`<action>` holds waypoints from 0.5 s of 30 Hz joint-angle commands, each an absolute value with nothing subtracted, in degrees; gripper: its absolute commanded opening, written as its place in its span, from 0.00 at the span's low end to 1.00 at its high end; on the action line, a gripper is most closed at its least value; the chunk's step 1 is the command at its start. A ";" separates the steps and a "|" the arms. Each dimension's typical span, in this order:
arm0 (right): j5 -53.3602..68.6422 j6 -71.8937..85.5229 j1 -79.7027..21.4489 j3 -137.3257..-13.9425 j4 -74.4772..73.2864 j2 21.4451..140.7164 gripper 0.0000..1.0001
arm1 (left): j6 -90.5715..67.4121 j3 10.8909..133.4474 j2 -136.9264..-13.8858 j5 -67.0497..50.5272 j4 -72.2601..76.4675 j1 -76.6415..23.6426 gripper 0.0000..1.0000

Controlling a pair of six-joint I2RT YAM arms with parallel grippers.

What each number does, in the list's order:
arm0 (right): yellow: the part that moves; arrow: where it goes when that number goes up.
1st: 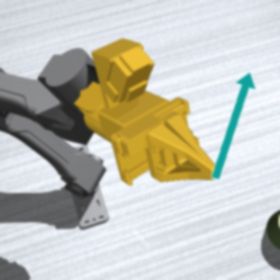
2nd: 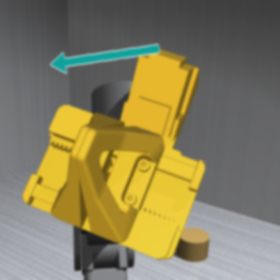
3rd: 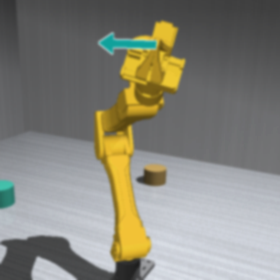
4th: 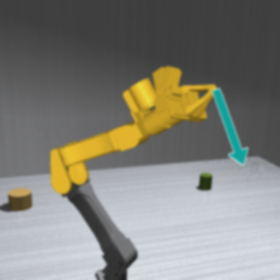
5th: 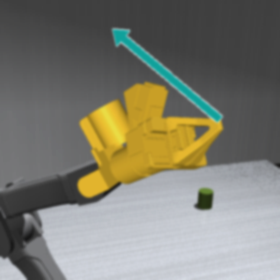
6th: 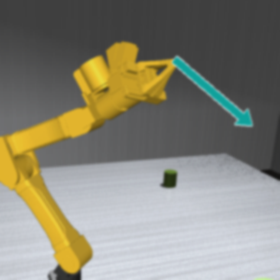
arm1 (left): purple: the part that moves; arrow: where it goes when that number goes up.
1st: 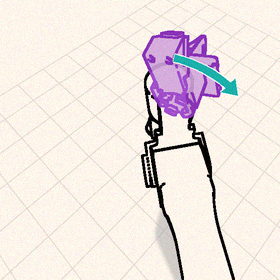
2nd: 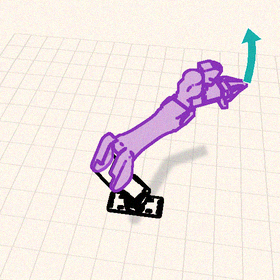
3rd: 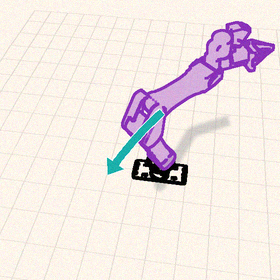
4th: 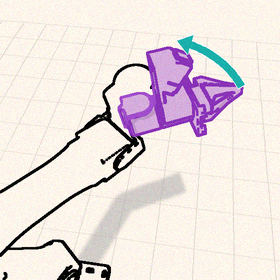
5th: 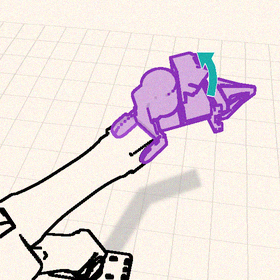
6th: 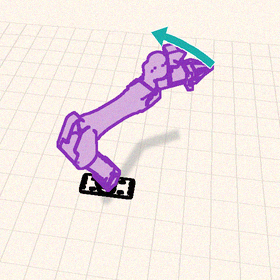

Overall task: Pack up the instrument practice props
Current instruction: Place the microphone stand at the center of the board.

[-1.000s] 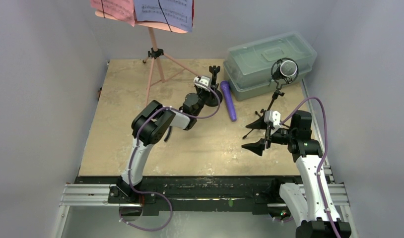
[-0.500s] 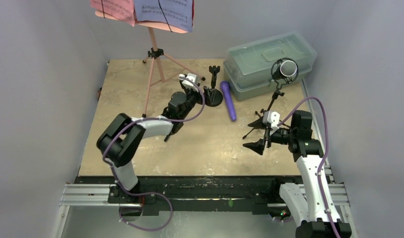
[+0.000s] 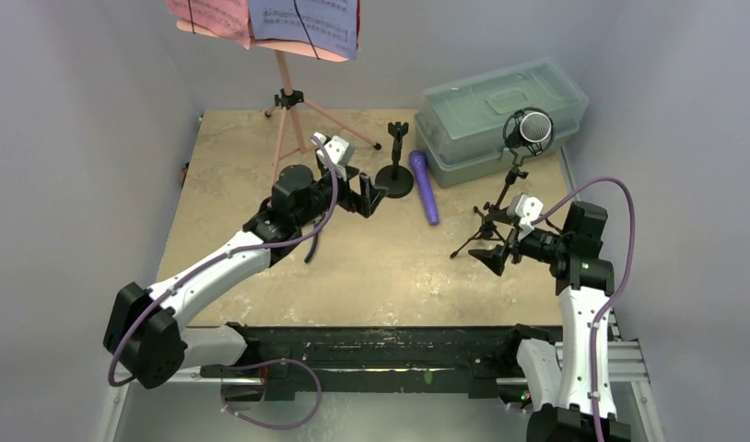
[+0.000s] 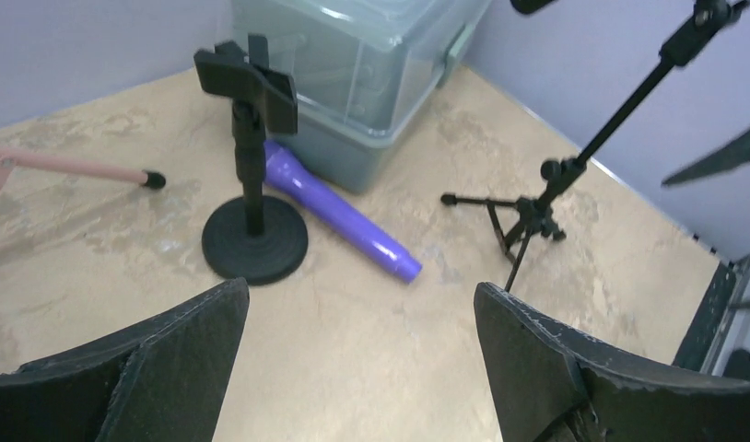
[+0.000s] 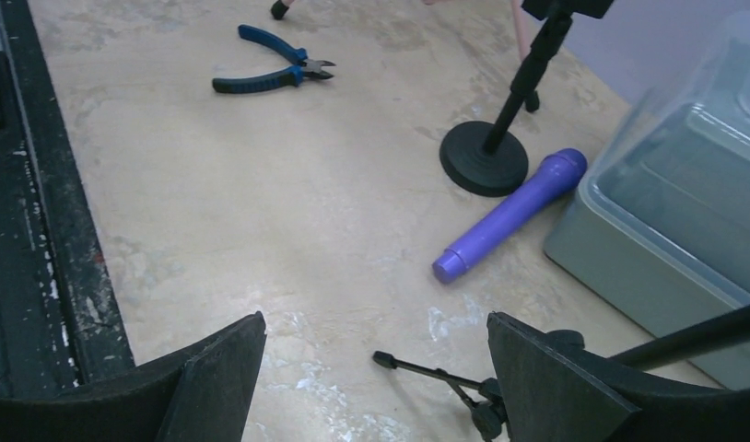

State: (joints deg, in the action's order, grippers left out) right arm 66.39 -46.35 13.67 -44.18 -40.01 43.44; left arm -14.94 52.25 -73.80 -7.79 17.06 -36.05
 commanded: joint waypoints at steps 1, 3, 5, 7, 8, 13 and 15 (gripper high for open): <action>62.58 -45.33 14.85 -48.48 -43.15 42.92 0.93 | -7.30 49.54 -66.59 -9.00 5.11 -35.79 0.92; 60.15 -45.76 14.90 -50.36 -45.76 42.74 0.93 | -5.71 48.80 -64.27 -8.48 5.18 -35.77 0.93; 57.75 -45.03 14.85 -52.65 -47.59 42.46 0.93 | -5.54 48.80 -62.91 -9.09 5.39 -35.64 0.93; 56.18 -43.42 14.85 -55.10 -48.86 42.02 0.93 | -5.49 49.04 -62.09 -10.67 5.15 -35.59 0.93; 55.70 -42.47 14.85 -56.37 -49.21 41.72 0.93 | -5.37 48.98 -61.67 -11.32 5.18 -35.51 0.93; 53.11 -39.75 14.94 -63.01 -50.46 43.48 0.93 | -4.69 47.14 -60.22 -12.34 6.26 -35.46 0.92; 50.89 -37.31 15.02 -64.74 -49.31 44.45 0.93 | -4.47 46.87 -60.19 -12.60 6.33 -35.48 0.92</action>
State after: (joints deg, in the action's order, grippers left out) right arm 55.59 -42.06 14.66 -60.12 -49.10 42.85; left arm -6.24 47.92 -61.28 -10.74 5.48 -35.99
